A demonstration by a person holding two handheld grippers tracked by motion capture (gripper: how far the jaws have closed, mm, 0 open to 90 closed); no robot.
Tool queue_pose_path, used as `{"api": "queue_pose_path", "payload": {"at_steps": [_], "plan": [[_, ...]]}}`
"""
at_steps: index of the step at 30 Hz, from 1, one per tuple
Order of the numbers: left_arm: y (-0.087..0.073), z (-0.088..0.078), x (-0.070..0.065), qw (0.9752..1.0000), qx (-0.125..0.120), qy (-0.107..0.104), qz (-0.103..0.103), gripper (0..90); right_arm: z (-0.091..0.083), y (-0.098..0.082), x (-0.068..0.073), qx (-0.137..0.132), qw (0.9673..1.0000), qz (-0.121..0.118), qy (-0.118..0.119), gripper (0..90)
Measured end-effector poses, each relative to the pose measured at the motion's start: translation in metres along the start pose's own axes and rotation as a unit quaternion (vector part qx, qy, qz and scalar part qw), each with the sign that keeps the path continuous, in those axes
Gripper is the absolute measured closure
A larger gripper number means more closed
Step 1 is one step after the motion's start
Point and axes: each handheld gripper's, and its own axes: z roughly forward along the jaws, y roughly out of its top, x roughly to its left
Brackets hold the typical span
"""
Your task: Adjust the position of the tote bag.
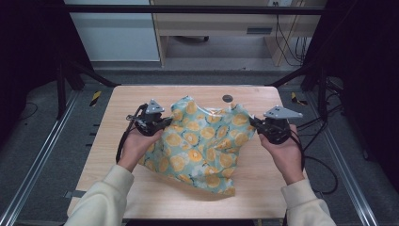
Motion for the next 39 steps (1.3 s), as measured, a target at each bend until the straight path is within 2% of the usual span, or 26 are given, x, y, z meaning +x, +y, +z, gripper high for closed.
{"api": "queue_pose_path", "payload": {"at_steps": [2,5,7,11,12,14,21,27,34,39], "plan": [[-0.002,-0.010,0.002,0.9999,-0.012,0.006,0.000,89.6,-0.008,0.002,-0.005,-0.012,0.9999,0.008,-0.009,89.1],[-0.004,-0.028,0.005,0.9990,-0.043,0.010,-0.011,89.8,-0.018,0.004,-0.009,-0.017,0.9998,0.003,-0.014,89.2],[-0.005,-0.035,0.003,0.9985,-0.052,0.014,-0.009,89.9,-0.022,0.004,-0.009,-0.016,0.9998,-0.003,-0.014,89.3],[-0.005,-0.040,-0.002,0.9981,-0.058,0.020,0.002,89.9,-0.026,0.005,-0.010,-0.010,0.9998,-0.008,-0.016,89.3],[-0.005,-0.040,-0.004,0.9979,-0.062,0.020,-0.004,90.0,-0.028,0.005,-0.011,-0.010,0.9998,-0.005,-0.015,89.3],[-0.004,-0.043,-0.005,0.9978,-0.062,0.021,0.002,89.9,-0.030,0.007,-0.013,-0.012,0.9998,-0.002,-0.014,89.3],[-0.005,-0.052,-0.007,0.9966,-0.076,0.031,-0.002,90.0,-0.038,0.011,-0.010,-0.011,0.9998,-0.013,-0.007,89.3],[-0.003,-0.063,-0.010,0.9957,-0.086,0.035,0.002,90.0,-0.043,0.010,-0.008,-0.016,0.9997,-0.016,-0.002,89.3],[-0.003,-0.063,-0.008,0.9956,-0.088,0.034,-0.002,90.0,-0.045,0.012,-0.007,-0.016,0.9996,-0.024,-0.005,89.4],[-0.010,-0.065,-0.009,0.9942,-0.100,0.039,-0.001,90.0,-0.047,0.012,-0.005,-0.024,0.9993,-0.027,-0.001,89.4]]}}
